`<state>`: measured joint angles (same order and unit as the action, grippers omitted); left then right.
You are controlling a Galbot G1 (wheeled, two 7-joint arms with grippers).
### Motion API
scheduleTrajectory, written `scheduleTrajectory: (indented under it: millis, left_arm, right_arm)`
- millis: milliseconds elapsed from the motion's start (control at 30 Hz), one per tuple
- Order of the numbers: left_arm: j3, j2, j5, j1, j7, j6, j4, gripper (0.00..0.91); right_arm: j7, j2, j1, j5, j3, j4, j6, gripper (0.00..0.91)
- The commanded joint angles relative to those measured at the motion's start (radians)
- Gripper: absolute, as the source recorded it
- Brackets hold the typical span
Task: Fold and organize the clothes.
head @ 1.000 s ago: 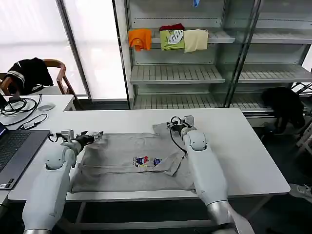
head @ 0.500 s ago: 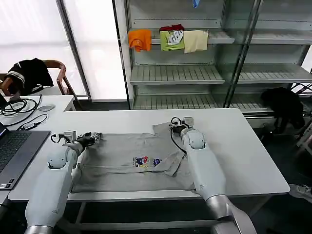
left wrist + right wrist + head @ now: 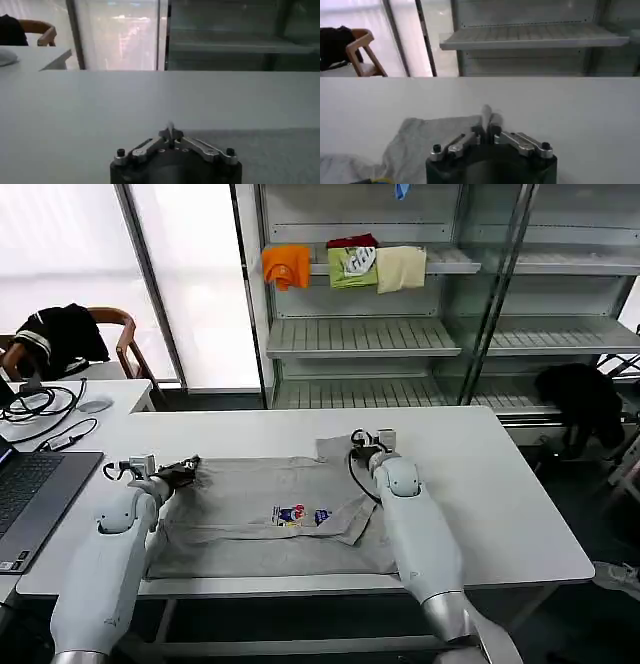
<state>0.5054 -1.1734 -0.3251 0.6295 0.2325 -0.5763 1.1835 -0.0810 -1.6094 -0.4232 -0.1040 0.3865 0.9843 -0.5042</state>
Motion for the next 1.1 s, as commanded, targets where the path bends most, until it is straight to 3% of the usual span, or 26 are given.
scheduleTrajectory:
  millis: [33, 200, 300, 567, 833, 1100]
  left_arm:
    - [0.012, -0.005, -0.018, 0.002, -0.011, -0.001, 0.010, 0.000]
    - [0.043, 0.001, -0.173, 0.015, -0.062, 0.079, 0.100, 0.000]
    - [0.056, 0.023, -0.249, 0.047, -0.082, 0.112, 0.179, 0.000]
    - [0.110, 0.064, -0.339, 0.207, -0.065, 0.083, 0.377, 0.000]
    - [0.182, 0.050, -0.372, 0.384, 0.012, 0.084, 0.480, 0.000]
    - [0.243, 0.042, -0.409, 0.508, 0.067, 0.094, 0.505, 0.000]
  right_arm:
    - [0.006, -0.029, -0.025, -0.017, 0.000, 0.061, 0.028, 0.000]
    - [-0.001, -0.011, -0.098, -0.036, -0.007, 0.215, 0.168, 0.000]
    - [-0.005, -0.004, -0.173, -0.039, -0.003, 0.326, 0.192, 0.000]
    - [0.012, 0.054, -0.321, -0.057, -0.017, 0.575, 0.108, 0.000]
    - [0.012, 0.127, -0.575, -0.139, 0.003, 0.854, 0.014, 0.000]
    - [0.006, 0.183, -0.784, -0.151, 0.026, 0.980, 0.021, 0.000]
